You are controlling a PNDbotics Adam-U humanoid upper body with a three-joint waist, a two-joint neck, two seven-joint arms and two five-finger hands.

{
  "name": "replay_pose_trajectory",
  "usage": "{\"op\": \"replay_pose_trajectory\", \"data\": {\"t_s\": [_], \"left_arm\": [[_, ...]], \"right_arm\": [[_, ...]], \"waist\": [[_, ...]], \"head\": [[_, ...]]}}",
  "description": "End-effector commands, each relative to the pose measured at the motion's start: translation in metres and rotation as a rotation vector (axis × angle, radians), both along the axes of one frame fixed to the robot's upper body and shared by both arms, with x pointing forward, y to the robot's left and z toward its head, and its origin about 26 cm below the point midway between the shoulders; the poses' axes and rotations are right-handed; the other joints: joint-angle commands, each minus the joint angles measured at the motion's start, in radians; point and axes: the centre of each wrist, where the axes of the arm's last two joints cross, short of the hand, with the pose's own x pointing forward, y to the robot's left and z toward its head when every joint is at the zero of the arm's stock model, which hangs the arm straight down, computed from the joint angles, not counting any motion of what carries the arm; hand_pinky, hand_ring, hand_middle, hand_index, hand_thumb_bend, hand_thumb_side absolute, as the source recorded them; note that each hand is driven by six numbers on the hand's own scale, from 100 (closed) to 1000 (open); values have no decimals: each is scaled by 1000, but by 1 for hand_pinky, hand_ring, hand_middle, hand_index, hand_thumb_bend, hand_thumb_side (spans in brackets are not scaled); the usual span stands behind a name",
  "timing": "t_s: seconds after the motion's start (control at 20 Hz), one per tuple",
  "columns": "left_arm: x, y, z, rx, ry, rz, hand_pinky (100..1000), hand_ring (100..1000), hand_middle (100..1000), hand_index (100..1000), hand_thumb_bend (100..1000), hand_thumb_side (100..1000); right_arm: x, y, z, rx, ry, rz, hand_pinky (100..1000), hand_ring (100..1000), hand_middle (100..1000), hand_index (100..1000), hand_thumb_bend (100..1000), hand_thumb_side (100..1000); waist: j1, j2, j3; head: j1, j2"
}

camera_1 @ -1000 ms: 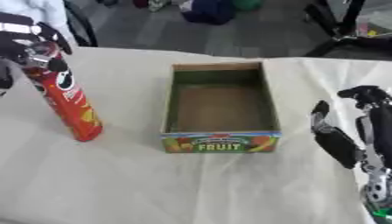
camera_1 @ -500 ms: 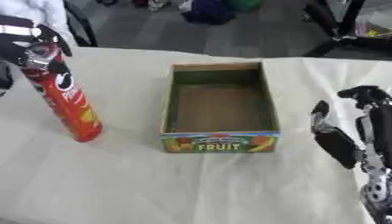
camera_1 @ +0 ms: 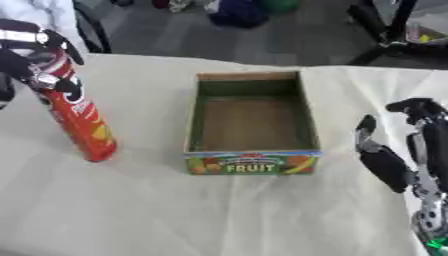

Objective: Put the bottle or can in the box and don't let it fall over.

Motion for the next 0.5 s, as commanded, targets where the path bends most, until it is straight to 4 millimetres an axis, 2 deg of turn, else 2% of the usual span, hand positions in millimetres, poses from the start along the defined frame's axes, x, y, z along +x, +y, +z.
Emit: {"op": "replay_pose_trajectory", "data": {"t_s": [0.05,0.3,0.5], "left_arm": [[-4,11,12,21,-14,0,663,823,820,844,524,598],[-3,11,9,16,-4,0,644,811,816,840,496,541],[-3,12,9,15,0,7,635,802,811,831,451,431]], "right_arm": [[-2,-1,10,-18,-34,2,666,718,780,757,100,686],[-2,-1,10,-17,-37,1,665,718,780,757,100,686],[-2,-1,10,-16,-39,0,664,718,780,757,100,686]], "waist": [[1,-17,0],[2,-15,-3],[2,-13,-3]], "head": [[1,-7],[1,-9],[1,-12]]}}
